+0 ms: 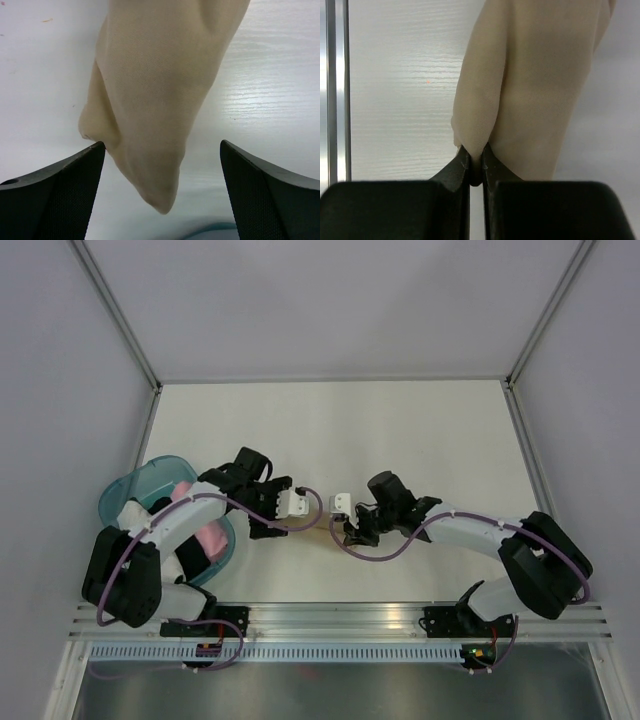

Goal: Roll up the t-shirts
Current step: Roll the tshirt, then place the rolled tshirt into the container

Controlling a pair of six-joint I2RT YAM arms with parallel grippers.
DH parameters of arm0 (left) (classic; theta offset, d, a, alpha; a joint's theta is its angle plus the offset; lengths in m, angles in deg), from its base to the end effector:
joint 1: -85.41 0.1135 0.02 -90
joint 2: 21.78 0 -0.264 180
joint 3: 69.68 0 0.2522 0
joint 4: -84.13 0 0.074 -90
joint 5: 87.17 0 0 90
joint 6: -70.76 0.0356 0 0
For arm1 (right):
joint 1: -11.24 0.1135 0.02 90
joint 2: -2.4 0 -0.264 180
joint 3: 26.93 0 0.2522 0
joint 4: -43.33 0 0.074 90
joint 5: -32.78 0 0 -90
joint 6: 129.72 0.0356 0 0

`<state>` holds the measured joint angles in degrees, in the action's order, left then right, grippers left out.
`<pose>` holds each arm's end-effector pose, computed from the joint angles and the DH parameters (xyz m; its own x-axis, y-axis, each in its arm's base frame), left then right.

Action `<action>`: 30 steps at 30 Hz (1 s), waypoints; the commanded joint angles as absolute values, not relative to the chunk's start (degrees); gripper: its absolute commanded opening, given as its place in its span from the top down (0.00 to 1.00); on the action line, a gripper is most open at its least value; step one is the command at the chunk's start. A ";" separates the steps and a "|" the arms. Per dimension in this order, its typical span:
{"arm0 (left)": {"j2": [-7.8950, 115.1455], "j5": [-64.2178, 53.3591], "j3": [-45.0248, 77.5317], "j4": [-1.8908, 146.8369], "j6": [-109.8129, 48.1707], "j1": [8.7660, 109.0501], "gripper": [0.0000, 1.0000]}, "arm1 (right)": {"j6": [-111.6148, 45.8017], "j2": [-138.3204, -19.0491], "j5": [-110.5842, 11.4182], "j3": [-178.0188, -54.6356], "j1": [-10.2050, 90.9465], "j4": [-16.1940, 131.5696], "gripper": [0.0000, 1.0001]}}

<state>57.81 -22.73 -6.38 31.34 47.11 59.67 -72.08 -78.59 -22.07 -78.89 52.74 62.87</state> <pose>0.2206 -0.1234 0.2033 0.1485 0.8458 -0.5124 0.9836 -0.0724 0.1654 0.1867 0.1925 0.1746 -0.0316 -0.6123 -0.7900 -0.9992 0.0381 0.0104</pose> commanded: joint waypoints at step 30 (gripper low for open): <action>72.96 -23.10 -5.38 54.63 40.44 48.58 0.00 | -69.87 -79.79 -16.18 -80.24 50.18 56.74 0.73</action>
<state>70.55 -26.86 -6.16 50.45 42.73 49.64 -68.65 -81.55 -18.07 -78.74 49.44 59.92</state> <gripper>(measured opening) 0.994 0.188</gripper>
